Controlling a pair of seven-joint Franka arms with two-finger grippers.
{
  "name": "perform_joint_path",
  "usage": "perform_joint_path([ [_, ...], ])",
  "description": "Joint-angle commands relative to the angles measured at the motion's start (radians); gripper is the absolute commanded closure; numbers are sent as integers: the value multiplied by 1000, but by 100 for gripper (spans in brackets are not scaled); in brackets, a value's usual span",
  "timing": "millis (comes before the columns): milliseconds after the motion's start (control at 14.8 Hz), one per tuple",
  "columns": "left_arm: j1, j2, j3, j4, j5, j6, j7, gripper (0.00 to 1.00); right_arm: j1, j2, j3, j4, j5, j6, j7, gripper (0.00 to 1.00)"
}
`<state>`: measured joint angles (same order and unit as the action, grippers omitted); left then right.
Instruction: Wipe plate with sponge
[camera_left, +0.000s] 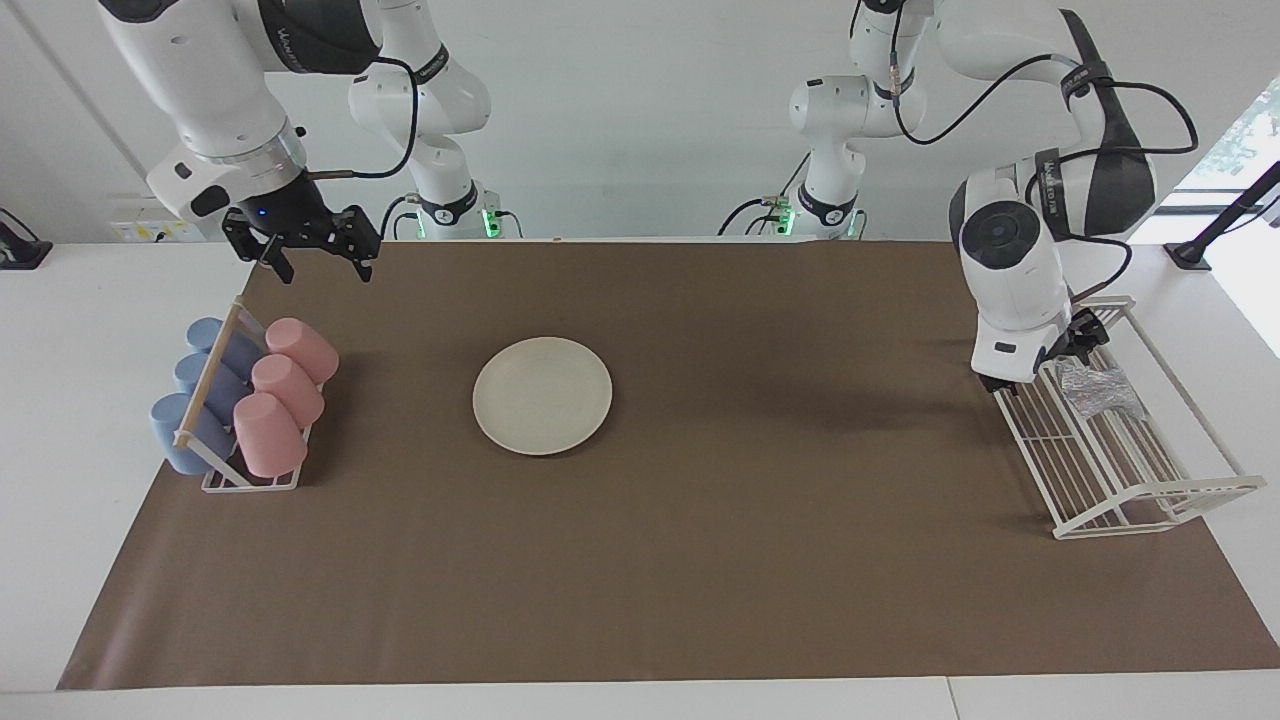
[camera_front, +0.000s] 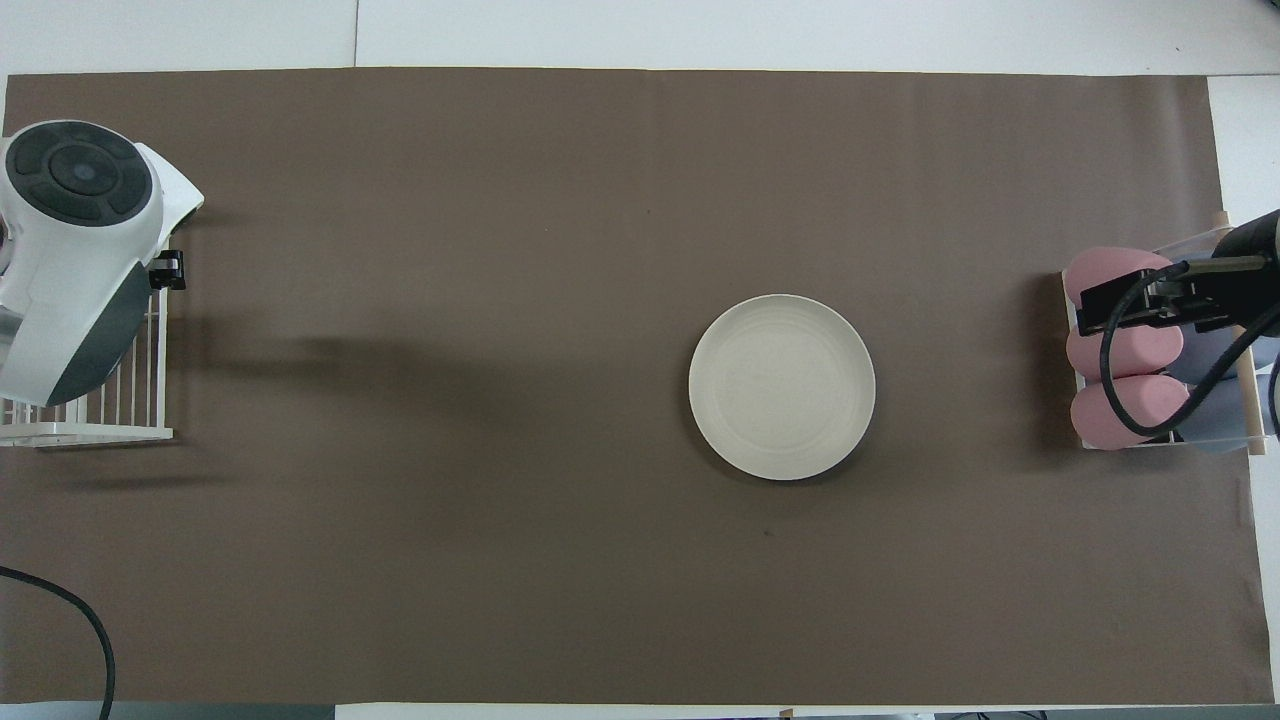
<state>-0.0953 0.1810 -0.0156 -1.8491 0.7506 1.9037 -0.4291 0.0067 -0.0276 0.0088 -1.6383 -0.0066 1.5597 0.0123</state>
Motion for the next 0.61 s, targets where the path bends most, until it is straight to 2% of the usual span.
perform_joint_path([
  [0,6,-9,3,-48,84,37,-10,0,9,-6,8,-11,-21,2,9,0],
  [540,23,-8,9,-41,98,37,-10,0,64,-2,13,29,-1,-16,392,0],
])
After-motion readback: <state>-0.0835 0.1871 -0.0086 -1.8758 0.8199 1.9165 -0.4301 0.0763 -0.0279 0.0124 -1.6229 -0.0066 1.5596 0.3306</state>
